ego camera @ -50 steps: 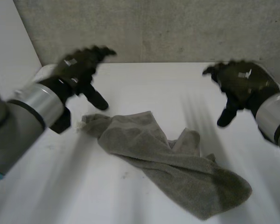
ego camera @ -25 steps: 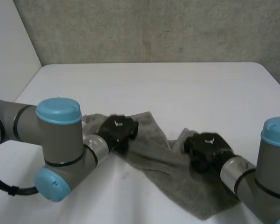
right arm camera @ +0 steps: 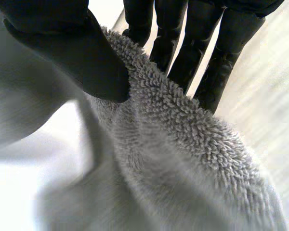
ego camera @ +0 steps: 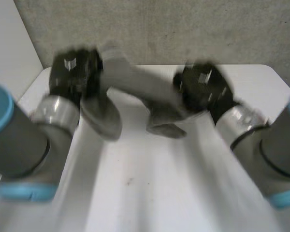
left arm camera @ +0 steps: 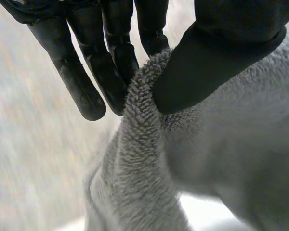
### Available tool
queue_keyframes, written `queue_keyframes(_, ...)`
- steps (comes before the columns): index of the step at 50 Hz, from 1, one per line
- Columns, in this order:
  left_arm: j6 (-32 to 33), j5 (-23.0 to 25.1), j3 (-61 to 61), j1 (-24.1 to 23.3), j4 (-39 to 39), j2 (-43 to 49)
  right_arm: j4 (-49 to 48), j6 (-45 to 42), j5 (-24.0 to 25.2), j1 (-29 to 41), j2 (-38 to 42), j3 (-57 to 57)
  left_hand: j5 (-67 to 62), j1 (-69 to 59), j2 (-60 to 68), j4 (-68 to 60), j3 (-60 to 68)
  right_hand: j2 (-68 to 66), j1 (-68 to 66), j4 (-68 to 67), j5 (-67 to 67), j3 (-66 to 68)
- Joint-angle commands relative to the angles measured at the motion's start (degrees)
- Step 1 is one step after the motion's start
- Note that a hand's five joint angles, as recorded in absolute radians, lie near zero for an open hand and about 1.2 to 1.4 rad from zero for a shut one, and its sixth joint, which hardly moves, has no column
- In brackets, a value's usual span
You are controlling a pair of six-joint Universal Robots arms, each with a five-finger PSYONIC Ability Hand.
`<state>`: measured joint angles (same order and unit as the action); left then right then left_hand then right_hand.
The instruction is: Fold the towel.
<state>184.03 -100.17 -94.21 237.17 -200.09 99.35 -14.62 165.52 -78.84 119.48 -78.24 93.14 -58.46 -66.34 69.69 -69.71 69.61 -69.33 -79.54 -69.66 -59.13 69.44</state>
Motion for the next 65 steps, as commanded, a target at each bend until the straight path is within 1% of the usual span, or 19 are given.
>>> queue_keyframes(1, 0.8, 0.6, -18.2, -0.7, 8.0, -2.7, 30.0, -9.3, 4.1, 1.5, 8.9, -2.3, -11.5, -13.7, 10.3, -10.3, 10.4, -10.7, -0.5, -10.3, -10.9, 10.6)
queue_keyframes(2, 0.8, 0.6, -18.2, -0.7, 8.0, -2.7, 30.2, -9.3, 4.7, 1.6, 9.5, -2.4, -11.5, -13.7, 10.3, -10.3, 10.4, -5.2, 5.0, -4.9, -5.4, 5.1)
queue_keyframes(3, 1.1, 0.7, -19.8, -0.8, 9.0, -2.6, 29.2, -9.2, 5.3, 1.3, 9.6, -1.6, -7.4, -9.5, 6.2, -6.1, 6.2, 13.5, 23.7, 13.8, 13.3, -13.6)
queue_keyframes(4, 1.2, 0.7, -20.6, -1.0, 9.7, -2.4, 29.2, -9.2, 5.3, 1.3, 9.6, -1.6, 20.5, 18.3, -21.7, 21.7, -21.6, 13.7, 23.9, 14.0, 13.5, -13.8)
queue_keyframes(5, 1.2, 0.7, -20.6, -1.0, 9.7, -2.4, 27.6, -9.0, 5.6, 1.1, 9.5, -1.2, 20.7, 18.6, -22.0, 22.0, -21.9, 26.0, 36.2, 26.3, 25.8, -26.1)
queue_keyframes(6, 1.5, 0.6, -20.8, -0.8, 10.4, -2.1, 27.6, -9.0, 5.6, 1.1, 9.5, -1.2, 51.7, 49.6, -52.9, 53.0, -52.9, 26.1, 36.3, 26.4, 25.9, -26.2)
queue_keyframes(8, 1.9, 0.6, -20.3, -0.7, 11.0, -1.8, 23.5, -7.6, 5.5, 0.8, 8.8, -0.4, 58.4, 56.2, -59.6, 59.6, -59.5, 49.5, 59.7, 49.9, 49.3, -49.6)
queue_keyframes(11, 2.9, 0.8, -19.1, -0.7, 11.8, -2.1, 20.5, -4.9, 5.4, 0.8, 7.8, 0.3, 57.7, 55.6, -59.0, 59.0, -58.9, 59.3, 69.5, 59.7, 59.1, -59.4)
queue_keyframes(21, 3.3, 1.5, -10.5, -2.7, 11.4, -3.5, 16.5, 0.9, 5.2, -5.4, 1.5, 2.5, 56.6, 54.4, -57.8, 57.8, -57.7, 59.3, 69.5, 59.7, 59.1, -59.4)
queue_keyframes(30, 6.2, 10.1, -1.2, -2.2, 12.3, 5.6, 15.4, -0.5, 5.8, -9.5, 0.7, 7.9, 53.4, 51.2, -54.6, 54.6, -54.5, 59.3, 69.5, 59.7, 59.1, -59.4)
queue_keyframes(32, 8.5, 11.6, 0.5, -2.1, 13.0, 8.0, 14.9, -1.2, 5.9, -10.7, 0.7, 9.4, 52.4, 50.2, -53.6, 53.6, -53.5, 59.3, 69.5, 59.7, 59.1, -59.4)
queue_keyframes(34, 14.2, 13.4, 4.6, -2.0, 15.4, 12.8, 14.3, -2.2, 6.0, -11.6, 0.7, 10.7, 49.9, 47.7, -51.1, 51.1, -51.0, 59.3, 69.5, 59.7, 59.1, -59.4)
queue_keyframes(35, 14.3, 13.4, 4.6, -2.0, 15.4, 12.8, 13.6, -3.0, 5.9, -12.2, 0.6, 11.8, 49.8, 47.7, -51.1, 51.1, -51.0, 59.3, 69.5, 59.7, 59.1, -59.4)
queue_keyframes(37, 20.5, 13.7, 8.6, -1.6, 18.6, 17.4, 12.9, -3.7, 5.9, -12.3, 0.7, 12.4, 44.8, 42.7, -46.0, 46.1, -46.0, 59.3, 69.5, 59.7, 59.1, -59.4)
queue_keyframes(42, 25.8, 13.2, 13.7, -1.3, 22.3, 22.7, 12.2, -4.7, 5.9, -12.3, 1.7, 12.9, 43.4, 41.3, -44.7, 44.7, -44.6, 59.3, 69.5, 59.7, 59.1, -59.4)
queue_keyframes(48, 26.3, 11.7, 16.3, -1.3, 24.0, 25.5, 12.2, -4.8, 5.9, -12.1, 3.5, 12.9, 42.6, 40.5, -43.8, 43.9, -43.8, 59.3, 69.5, 59.7, 59.1, -59.4)
queue_keyframes(53, 26.5, 9.3, 17.0, -1.0, 24.2, 26.6, 12.2, -4.9, 5.9, -12.1, 3.9, 12.8, 31.2, 29.1, -32.4, 32.4, -32.3, 59.3, 69.5, 59.7, 59.1, -59.4)
queue_keyframes(59, 26.6, 9.3, 17.2, -1.0, 24.1, 27.7, 12.0, -4.9, 5.9, -12.3, 4.2, 12.7, 30.8, 28.7, -32.1, 32.1, -32.0, 59.3, 69.5, 59.7, 59.1, -59.4)
queue_keyframes(65, 26.7, 9.2, 17.6, -1.1, 24.2, 28.5, 11.5, -4.9, 5.9, -12.3, 4.8, 12.8, 18.4, 16.3, -19.7, 19.7, -19.6, 59.3, 69.5, 59.7, 59.1, -59.4)
